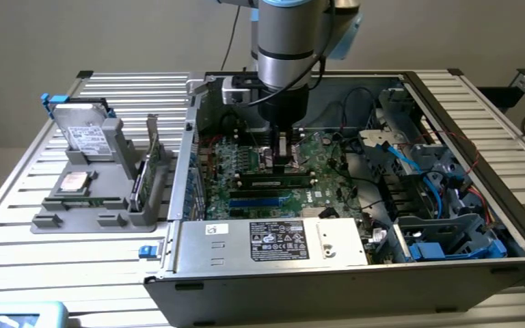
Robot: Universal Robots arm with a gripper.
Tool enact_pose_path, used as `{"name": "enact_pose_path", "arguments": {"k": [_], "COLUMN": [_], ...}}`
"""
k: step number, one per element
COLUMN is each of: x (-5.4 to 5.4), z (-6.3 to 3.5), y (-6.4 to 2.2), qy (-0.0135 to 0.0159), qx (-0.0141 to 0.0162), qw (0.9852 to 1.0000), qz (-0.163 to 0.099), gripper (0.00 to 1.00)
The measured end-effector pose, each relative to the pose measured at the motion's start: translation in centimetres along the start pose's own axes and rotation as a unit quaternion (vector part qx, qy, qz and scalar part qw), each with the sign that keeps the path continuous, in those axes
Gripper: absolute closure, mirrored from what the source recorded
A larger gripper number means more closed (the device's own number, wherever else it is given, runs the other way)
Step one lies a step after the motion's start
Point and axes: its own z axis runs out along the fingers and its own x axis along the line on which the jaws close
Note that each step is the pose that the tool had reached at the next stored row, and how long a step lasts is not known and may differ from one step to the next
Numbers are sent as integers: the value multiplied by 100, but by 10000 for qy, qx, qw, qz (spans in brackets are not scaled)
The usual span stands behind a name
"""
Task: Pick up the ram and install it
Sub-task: 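Press down the ram until it locks into place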
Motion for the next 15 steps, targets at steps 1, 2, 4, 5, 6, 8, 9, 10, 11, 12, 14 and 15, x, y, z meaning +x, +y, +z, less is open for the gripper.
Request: {"name": "enact_pose_path", "arguments": {"k": [1, 2, 4, 5, 6, 8, 9, 10, 11, 12, 14, 15], "x": [0, -1, 0, -1, -1, -1, -1, -1, -1, -1, -1, -1], "z": [0, 1, 0, 1, 1, 1, 1, 2, 1, 1, 2, 2], "y": [0, 0, 0, 0, 0, 0, 0, 0, 0, 0, 0, 0], "qy": [1, 1, 4, 5, 6, 9, 10, 11, 12, 13, 13, 13], "qx": [-5, -11, -22, -28, -34, -47, -54, -61, -66, -67, -72, -75], "qw": [10000, 9999, 9997, 9995, 9993, 9986, 9981, 9976, 9971, 9967, 9957, 9951], "qz": [59, 127, 254, 319, 385, 535, 615, 692, 753, 810, 927, 984], "gripper": [89, 89, 89, 89, 89, 89, 89, 89, 89, 89, 89, 89]}}
